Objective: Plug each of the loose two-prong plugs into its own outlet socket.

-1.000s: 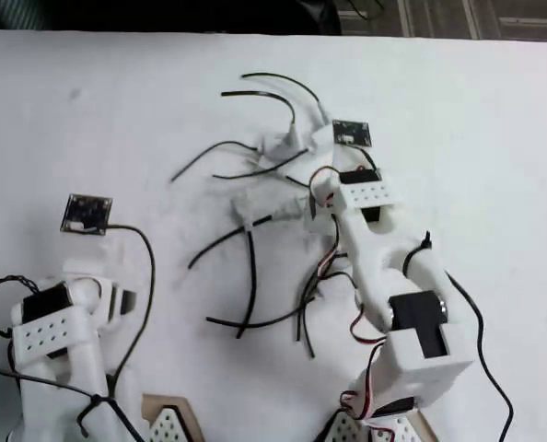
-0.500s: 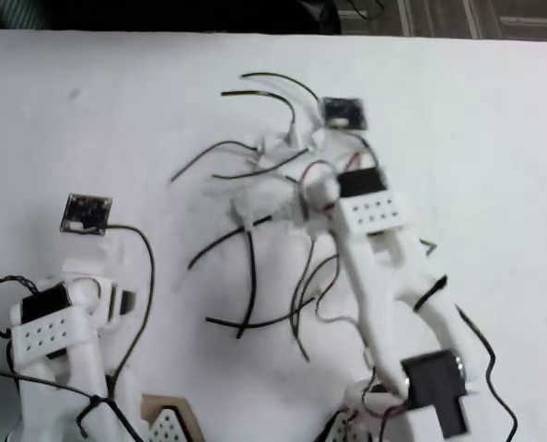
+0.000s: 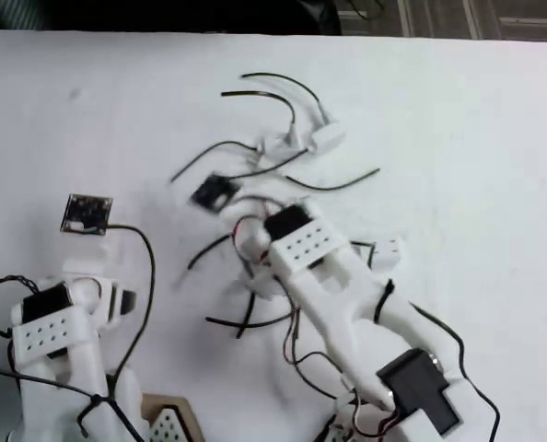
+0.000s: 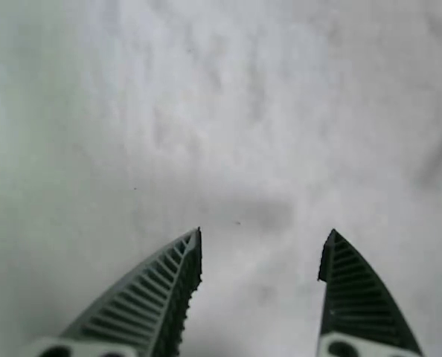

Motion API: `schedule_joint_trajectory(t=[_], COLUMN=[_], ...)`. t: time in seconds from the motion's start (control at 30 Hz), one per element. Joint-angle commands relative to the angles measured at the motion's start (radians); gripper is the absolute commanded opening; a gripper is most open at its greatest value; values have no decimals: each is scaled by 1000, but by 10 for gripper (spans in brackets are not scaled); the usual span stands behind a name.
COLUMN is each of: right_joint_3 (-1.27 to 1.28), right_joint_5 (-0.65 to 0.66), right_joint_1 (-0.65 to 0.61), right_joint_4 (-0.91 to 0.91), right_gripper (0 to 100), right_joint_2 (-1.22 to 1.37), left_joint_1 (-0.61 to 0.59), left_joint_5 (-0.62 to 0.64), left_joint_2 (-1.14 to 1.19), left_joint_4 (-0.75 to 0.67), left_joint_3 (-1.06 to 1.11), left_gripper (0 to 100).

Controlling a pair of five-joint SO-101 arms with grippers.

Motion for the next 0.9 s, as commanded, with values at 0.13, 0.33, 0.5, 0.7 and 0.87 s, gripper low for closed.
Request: schedule_joint_trajectory(t=[0.13,0.33,0.5,0.7,0.87], right_joint_3=[66,130,132,124,124], right_joint_5=[164,155,25,-28,-106], right_joint_1=[-94,-104,-104,-99,-99], right_joint_4=[-163,-328,-248,-160,-160], right_gripper=[18,102,241,240,161], right_joint_2=[-22,-27,-33,-153,-278], left_joint_1=[7,7,7,7,7], left_joint_5=[8,8,6,6,6], left_joint_2=[-18,-18,-18,-18,-18], left_joint_4=[-11,-11,-11,-11,-11], left_joint_3=[-3,-3,-3,-3,-3], left_gripper=[256,256,256,256,256])
